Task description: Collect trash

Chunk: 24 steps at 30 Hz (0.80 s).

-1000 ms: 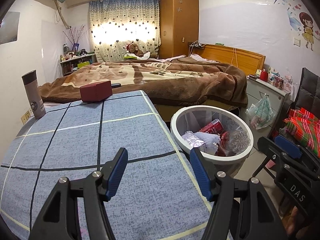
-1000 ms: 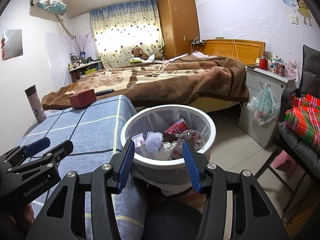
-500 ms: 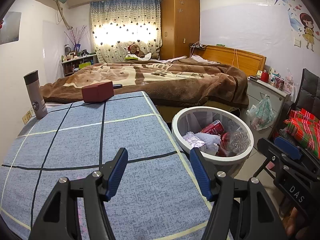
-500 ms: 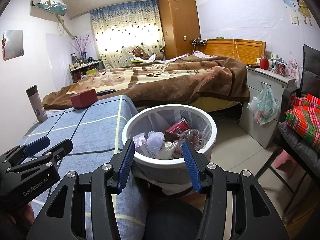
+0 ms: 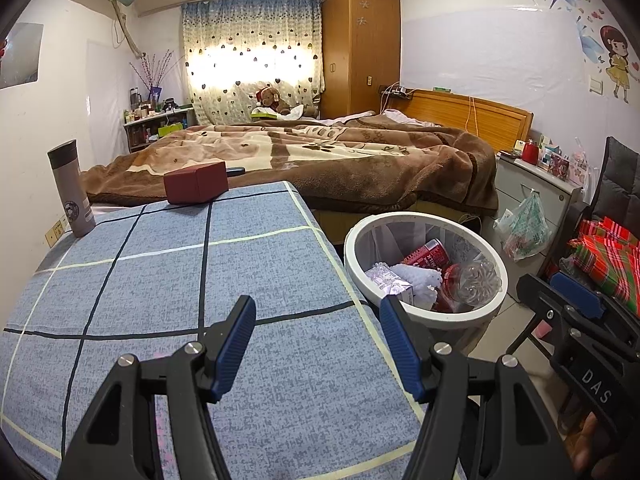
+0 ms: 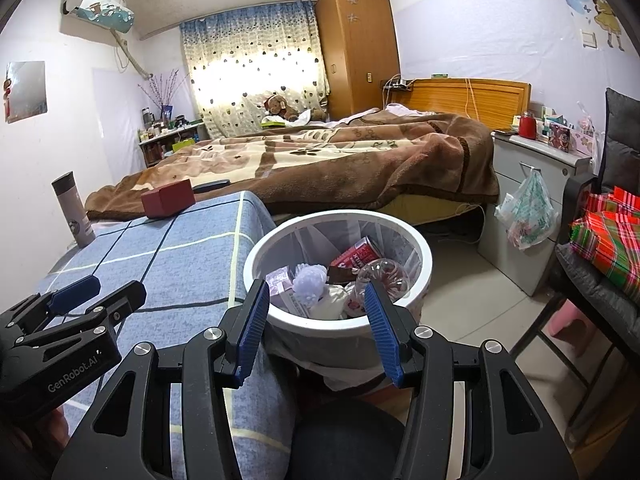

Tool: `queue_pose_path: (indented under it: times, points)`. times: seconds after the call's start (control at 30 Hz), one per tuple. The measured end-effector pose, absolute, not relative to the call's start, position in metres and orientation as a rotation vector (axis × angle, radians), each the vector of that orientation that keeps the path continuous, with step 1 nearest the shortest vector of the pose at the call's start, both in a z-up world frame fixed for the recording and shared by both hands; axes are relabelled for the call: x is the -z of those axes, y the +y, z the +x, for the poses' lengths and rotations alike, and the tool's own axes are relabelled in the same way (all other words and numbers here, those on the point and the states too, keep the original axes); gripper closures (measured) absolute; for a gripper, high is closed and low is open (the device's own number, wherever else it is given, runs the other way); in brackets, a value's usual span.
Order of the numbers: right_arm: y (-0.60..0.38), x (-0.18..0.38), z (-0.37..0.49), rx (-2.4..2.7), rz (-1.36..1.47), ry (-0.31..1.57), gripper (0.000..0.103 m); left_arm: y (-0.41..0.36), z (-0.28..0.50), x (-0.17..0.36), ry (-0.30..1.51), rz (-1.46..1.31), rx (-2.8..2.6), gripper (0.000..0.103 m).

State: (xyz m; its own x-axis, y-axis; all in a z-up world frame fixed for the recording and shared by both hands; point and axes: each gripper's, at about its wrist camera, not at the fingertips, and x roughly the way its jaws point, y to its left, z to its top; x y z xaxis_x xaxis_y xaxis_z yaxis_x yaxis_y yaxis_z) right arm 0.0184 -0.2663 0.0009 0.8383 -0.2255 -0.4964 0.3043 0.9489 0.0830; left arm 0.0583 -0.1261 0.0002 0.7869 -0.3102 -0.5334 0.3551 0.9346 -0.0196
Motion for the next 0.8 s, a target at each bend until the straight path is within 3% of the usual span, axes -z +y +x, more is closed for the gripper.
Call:
queue_pose_path:
  times: [0.8]
  points:
    - [-0.2642, 0.0016, 0.0193, 0.277, 0.159, 0.509, 0.052, -0.1239, 0.0589, -0.0004, 0.57, 0.082, 0.356, 0.036]
